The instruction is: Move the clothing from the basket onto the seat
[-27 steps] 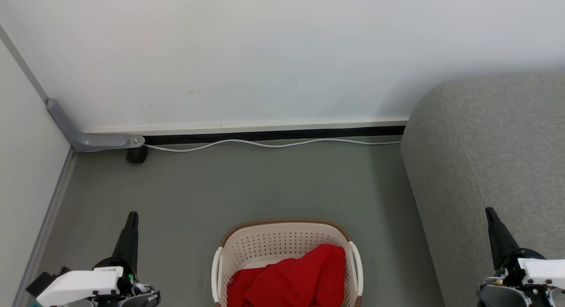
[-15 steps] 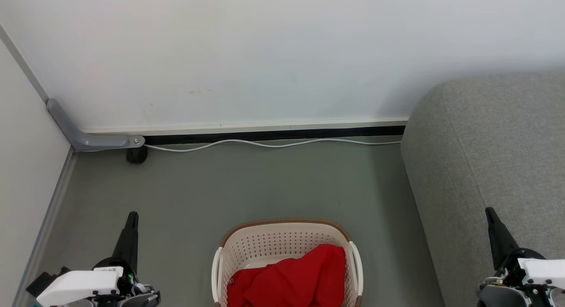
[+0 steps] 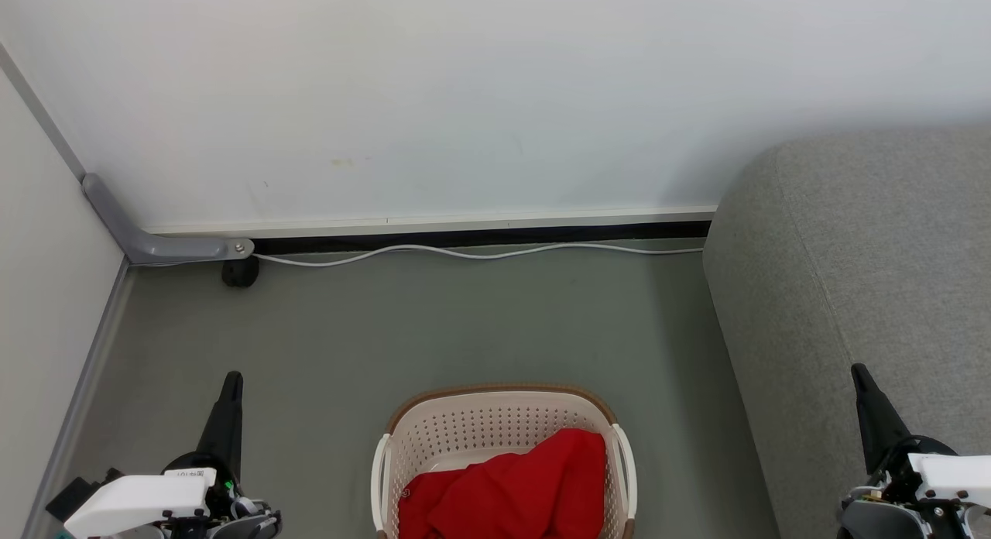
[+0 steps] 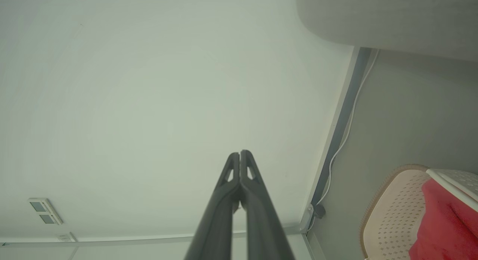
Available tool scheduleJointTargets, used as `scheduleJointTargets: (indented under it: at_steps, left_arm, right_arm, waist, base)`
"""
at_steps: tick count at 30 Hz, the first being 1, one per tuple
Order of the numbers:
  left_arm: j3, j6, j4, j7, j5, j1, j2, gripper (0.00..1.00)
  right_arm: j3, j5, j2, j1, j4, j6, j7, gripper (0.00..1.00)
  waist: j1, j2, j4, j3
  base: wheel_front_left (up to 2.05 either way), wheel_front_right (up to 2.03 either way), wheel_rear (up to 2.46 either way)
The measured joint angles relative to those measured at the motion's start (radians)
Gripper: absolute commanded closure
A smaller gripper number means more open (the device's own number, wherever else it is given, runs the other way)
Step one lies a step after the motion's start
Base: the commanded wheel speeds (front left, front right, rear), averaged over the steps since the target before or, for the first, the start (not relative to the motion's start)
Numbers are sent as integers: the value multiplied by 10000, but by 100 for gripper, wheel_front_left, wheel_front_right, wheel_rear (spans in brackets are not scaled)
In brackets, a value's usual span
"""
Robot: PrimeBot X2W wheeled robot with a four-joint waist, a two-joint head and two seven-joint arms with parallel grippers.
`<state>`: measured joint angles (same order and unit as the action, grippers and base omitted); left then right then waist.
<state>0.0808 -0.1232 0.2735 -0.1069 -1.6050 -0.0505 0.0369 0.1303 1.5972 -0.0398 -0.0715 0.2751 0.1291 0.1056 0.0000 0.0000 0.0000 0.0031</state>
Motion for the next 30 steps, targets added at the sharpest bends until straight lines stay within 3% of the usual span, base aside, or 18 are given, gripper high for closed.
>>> scheduleJointTargets:
  at_steps: [30]
  left_arm:
    - [0, -2, 0, 0, 0, 0, 0, 100]
  right_arm:
    - [0, 0, 0, 0, 0, 0, 0, 100]
  waist:
    - [0, 0, 0, 0]
  base:
    - [0, 0, 0]
